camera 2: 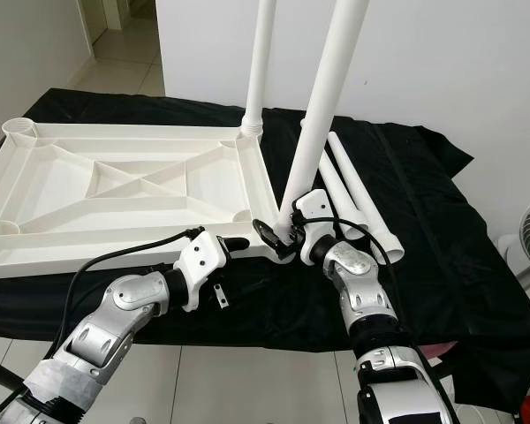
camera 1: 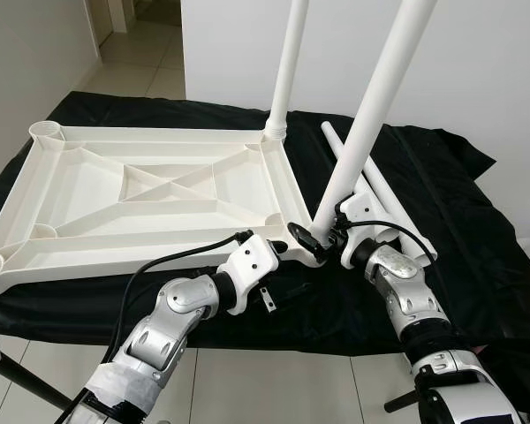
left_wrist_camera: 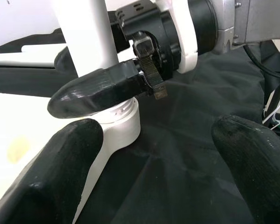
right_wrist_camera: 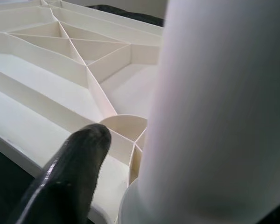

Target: Building children table

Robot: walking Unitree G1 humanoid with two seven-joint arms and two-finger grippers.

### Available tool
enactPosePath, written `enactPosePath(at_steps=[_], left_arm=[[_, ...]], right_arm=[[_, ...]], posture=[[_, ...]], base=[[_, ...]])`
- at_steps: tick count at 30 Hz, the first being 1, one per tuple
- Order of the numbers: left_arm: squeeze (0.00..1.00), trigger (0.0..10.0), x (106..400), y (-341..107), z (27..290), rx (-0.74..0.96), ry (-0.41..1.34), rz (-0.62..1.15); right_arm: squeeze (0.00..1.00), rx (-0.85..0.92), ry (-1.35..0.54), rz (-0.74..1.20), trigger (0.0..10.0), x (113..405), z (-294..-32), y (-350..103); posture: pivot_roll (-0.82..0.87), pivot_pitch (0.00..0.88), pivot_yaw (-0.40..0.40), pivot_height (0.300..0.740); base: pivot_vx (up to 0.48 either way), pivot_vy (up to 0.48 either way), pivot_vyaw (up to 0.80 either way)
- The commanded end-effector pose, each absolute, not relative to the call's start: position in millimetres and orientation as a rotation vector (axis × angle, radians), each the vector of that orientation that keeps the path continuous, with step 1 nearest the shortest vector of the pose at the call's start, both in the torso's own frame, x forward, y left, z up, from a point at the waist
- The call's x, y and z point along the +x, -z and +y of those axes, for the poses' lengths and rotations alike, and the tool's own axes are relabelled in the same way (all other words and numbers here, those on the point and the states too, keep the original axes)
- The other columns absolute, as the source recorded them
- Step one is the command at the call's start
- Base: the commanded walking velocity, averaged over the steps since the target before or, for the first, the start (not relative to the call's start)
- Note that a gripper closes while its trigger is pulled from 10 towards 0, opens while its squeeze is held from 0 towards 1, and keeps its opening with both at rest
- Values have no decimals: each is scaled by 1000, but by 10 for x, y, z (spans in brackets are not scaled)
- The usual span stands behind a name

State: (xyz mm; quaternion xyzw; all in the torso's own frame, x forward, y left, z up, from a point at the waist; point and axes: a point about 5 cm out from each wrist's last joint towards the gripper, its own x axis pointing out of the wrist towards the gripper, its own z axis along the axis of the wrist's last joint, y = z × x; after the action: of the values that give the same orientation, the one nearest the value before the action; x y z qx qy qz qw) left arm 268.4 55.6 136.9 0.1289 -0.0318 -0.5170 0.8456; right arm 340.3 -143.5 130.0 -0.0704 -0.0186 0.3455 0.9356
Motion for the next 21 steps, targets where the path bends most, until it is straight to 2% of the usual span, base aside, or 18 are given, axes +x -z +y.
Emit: enactPosePath(at_steps=[1, 11, 12, 13, 14, 21], left_arm=[[0, 10000, 2675, -1328, 544, 288, 1097, -57], [0, 10000, 2669, -1331, 525, 288, 1110, -60], [0, 10000, 2668, -1330, 526, 289, 1111, -60], [0, 10000, 2668, -1329, 526, 289, 1111, -60], [0, 10000, 2670, -1326, 524, 290, 1110, -59], [0, 10000, 2680, -1313, 522, 290, 1100, -60]], right_arm=[[0, -146, -738, -18, 0, 3400, -1426, -1255], [0, -117, -740, 1, 0, 3354, -1437, -1150], [0, -105, -720, 3, 2353, 3347, -1439, -1136], [0, -102, -715, 3, 2353, 3348, -1440, -1132], [0, -93, -696, 2, 10000, 3342, -1433, -1121], [0, -56, -592, -9, 10000, 3311, -1371, -1080]], posture=[[68, 0, -101, 740], [61, 0, -94, 740], [58, 0, -93, 740], [58, 0, -93, 740], [56, 0, -95, 740], [57, 0, -98, 740]], base=[[0, 0, 0], [0, 0, 0], [0, 0, 0], [0, 0, 0], [0, 0, 0], [0, 0, 0]])
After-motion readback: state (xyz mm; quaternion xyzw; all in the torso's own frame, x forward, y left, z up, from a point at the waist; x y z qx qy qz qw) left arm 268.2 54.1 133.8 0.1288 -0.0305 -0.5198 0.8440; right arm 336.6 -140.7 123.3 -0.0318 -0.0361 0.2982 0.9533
